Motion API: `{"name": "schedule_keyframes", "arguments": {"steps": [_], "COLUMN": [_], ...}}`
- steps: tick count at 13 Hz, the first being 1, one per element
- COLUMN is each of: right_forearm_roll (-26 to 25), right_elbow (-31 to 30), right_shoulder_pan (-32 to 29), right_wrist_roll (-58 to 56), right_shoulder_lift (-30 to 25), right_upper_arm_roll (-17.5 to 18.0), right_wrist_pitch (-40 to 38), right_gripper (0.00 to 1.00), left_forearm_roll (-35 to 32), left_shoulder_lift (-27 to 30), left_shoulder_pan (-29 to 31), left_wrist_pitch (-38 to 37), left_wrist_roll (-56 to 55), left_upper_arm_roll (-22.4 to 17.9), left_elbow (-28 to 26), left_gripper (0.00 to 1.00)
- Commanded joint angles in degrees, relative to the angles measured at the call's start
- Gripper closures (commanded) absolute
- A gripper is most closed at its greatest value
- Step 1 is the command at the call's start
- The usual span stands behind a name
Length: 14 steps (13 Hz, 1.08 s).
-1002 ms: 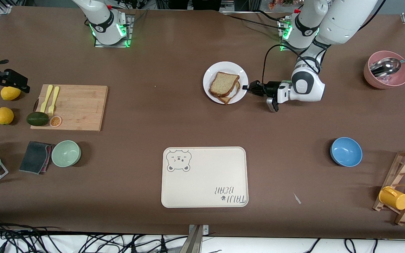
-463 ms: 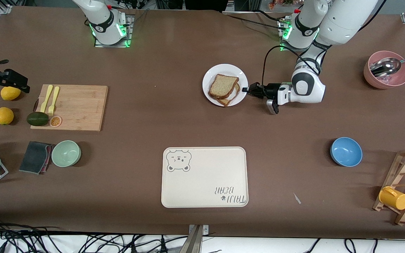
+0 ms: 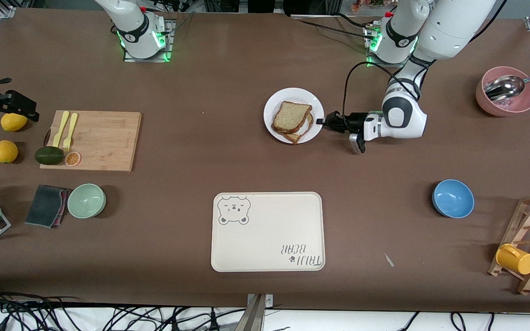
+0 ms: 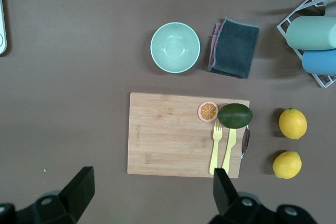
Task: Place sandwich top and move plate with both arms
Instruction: 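Drag the plate with the left gripper toward the bear tray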
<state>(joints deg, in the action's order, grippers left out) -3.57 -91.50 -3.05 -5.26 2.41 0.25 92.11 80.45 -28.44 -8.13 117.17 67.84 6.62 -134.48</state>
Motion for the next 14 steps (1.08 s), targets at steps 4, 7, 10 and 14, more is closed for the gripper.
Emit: {"name": "schedule_keyframes", "arguments": {"steps": [4,7,10,14], "right_forearm_roll": [-0.12,-0.04,-0.04,0.05], "right_elbow": [-0.88,-0.88,-0.88,-0.88], "right_shoulder_pan": [-0.73,-0.73,-0.73,-0.73], "right_wrist_roll": [-0.98,-0.98,-0.72,-0.98], "right_shoulder_lift": [-1.09,-1.09,-1.09,-1.01], "right_upper_arm_roll": [0.46,0.46,0.54,0.46], "right_wrist_pitch": [-0.27,-0.27,-0.18,-0.18], "right_gripper": [0.00,0.00,0.00,0.00], "left_forearm_roll": [1.64,2.08,2.35,2.43], "left_shoulder_lift": [-1.18,-1.88,-2.50,-2.50], "left_shoulder_pan": [-1.53,-2.51,-4.18,-5.32], "left_wrist_pitch": [-0.63,0.77,1.40,1.92], "left_wrist_roll": [-5.87,-7.64,-10.96,-14.31], "left_upper_arm_roll": [-0.03,0.06,0.06,0.06], "left_elbow": [5.53,7.38,9.58,11.51], "left_gripper": [1.00,1.00,1.00,1.00]}}
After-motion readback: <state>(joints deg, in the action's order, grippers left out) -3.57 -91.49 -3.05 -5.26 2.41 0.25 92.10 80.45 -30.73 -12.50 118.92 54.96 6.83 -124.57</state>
